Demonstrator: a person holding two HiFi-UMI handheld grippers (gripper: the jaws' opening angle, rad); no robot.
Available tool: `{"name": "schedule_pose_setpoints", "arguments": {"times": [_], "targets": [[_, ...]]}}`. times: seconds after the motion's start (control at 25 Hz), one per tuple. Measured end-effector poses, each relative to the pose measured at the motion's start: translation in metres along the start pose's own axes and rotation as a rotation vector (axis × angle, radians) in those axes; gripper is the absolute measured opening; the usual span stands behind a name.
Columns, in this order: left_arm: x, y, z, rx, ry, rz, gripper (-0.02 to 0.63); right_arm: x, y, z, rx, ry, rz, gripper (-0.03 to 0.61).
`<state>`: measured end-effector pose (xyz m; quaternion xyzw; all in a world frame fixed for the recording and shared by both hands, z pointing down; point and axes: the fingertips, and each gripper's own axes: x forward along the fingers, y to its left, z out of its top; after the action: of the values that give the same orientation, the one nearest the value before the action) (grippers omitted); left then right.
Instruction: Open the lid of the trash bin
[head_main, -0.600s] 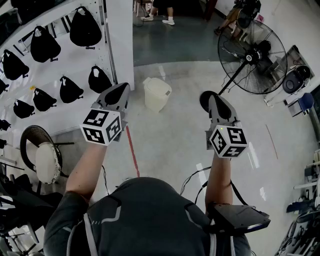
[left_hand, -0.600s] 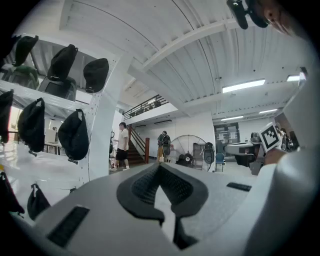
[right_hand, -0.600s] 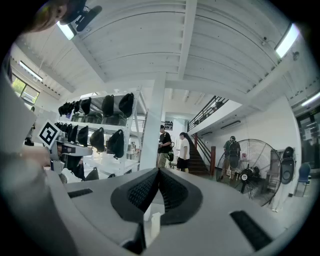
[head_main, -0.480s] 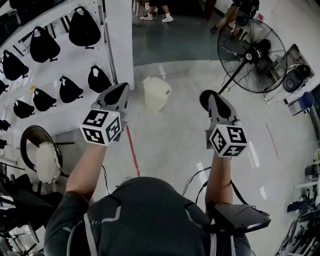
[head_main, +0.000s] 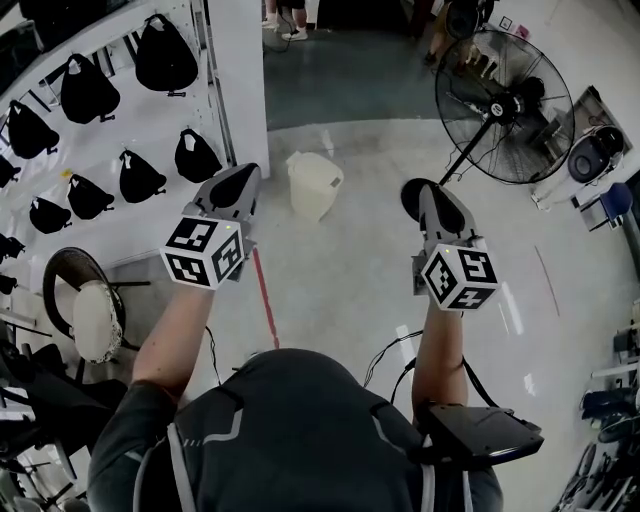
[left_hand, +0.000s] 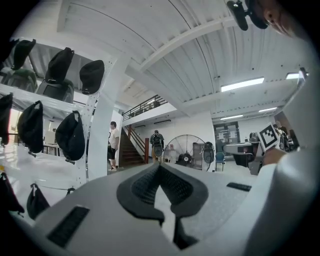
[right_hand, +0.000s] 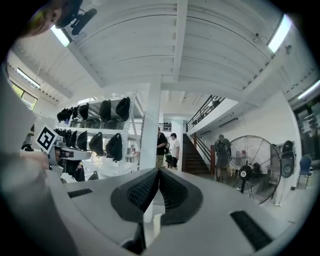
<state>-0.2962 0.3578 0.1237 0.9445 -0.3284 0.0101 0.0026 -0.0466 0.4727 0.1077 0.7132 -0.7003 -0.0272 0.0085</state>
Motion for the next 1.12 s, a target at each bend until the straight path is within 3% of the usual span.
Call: {"name": "schedule_pose_setpoints", "arguments": {"times": [0.36, 0.72, 0.96, 1.12], "targets": [[0.017, -0.037, -0.007, -0.01, 0.004, -0.014, 0.008, -0.015, -0.019, -0.007, -0.019, 0.004, 0.047, 0.028], [0.045, -0.08, -0.022, -0.001, 0.055, -0.006, 0.008, -0.03, -0.069, -0.025, 0.012, 0.003, 0.073, 0.028], [0.065, -0.079, -0.034, 0.01, 0.094, 0.001, 0.008, -0.016, -0.087, -0.046, 0.034, 0.02, 0.073, 0.027], [0.09, -0.065, -0.037, 0.006, 0.065, 0.003, 0.008, 0.004, -0.099, -0.056, 0.012, 0.029, 0.034, 0.028]]}}
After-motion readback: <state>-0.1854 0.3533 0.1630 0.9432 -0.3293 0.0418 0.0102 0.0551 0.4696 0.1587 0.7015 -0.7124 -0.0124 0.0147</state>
